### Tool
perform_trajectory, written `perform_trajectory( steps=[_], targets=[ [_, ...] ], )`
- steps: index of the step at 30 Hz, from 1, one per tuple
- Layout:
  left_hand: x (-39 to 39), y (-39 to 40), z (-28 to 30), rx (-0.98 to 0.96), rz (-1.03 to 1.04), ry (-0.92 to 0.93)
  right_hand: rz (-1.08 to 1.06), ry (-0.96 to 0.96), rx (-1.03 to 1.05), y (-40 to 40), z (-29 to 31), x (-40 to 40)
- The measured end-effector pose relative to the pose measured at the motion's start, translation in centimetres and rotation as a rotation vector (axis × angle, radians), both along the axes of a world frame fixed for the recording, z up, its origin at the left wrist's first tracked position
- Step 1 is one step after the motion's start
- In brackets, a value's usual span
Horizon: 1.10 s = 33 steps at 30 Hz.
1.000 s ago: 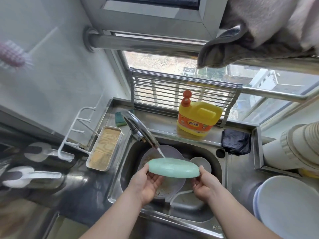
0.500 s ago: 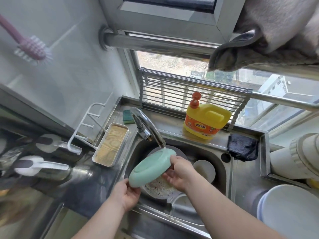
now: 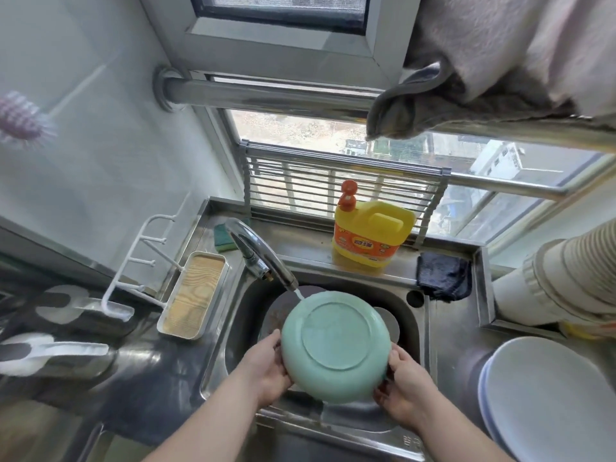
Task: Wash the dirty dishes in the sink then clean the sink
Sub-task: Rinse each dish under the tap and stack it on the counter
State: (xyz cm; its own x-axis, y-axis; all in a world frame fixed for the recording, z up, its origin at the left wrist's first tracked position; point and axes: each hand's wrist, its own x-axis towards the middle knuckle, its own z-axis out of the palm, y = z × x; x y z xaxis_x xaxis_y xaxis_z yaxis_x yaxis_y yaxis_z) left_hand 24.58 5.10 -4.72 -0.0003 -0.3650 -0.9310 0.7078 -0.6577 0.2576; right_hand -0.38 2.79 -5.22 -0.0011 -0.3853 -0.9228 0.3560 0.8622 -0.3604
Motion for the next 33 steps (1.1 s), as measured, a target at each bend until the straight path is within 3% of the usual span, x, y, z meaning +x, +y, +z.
perform_trajectory(
  steps=[4, 6, 11, 17, 24, 29, 33],
  targets=[
    [-1.8, -2.1, 0.9, -0.075, -0.072, 0.022, -0.123, -0.016, 0.040, 0.4, -0.9, -1.4],
    [-2.3, -3.2, 1.4, -0.105, -0.101, 0.045, -0.286, -0.059, 0.086, 0.2, -1.0, -1.5],
    [-2.6, -5.8, 2.0, -0.122, 0.008, 0.137, -0.505, -0.107, 0.096, -1.0, -0.3, -0.5],
    [1.2, -6.0, 1.7, -0.072, 0.261, 0.270, -0.351, -0.076, 0.021, -3.4, 1.4, 4.1],
    [7.0, -1.5, -1.5, 0.109, 0.439, 0.237, -0.120, -0.099, -0.076, -6.6, 3.7, 10.9],
    [7.9, -0.4, -2.3, 0.103, 0.410, 0.159, 0.108, -0.014, -0.167, -6.4, 5.0, 13.3],
    [7.1, -0.7, -1.8, 0.095, 0.163, 0.129, 0.255, 0.055, -0.215, -3.7, 5.2, 11.1]
  ],
)
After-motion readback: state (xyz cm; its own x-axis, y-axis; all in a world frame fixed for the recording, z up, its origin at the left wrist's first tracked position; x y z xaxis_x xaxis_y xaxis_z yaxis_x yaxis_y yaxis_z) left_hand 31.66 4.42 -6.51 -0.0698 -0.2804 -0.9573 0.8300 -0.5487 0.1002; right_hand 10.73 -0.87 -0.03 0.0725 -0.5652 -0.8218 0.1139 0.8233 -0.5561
